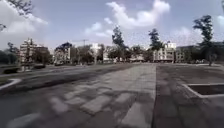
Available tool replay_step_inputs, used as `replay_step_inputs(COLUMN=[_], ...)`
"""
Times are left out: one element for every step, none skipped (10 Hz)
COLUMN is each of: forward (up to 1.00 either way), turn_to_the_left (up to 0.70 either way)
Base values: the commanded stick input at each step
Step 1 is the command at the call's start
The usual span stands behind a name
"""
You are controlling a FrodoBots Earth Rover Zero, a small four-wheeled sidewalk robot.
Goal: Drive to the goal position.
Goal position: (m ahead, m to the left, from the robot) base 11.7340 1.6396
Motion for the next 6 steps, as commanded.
replay_step_inputs(forward=[0.7, 0.7, 0.7, 0.7, 0.7, 0.7], turn_to_the_left=[0.0, -0.07, -0.26, -0.33, -0.06, -0.21])
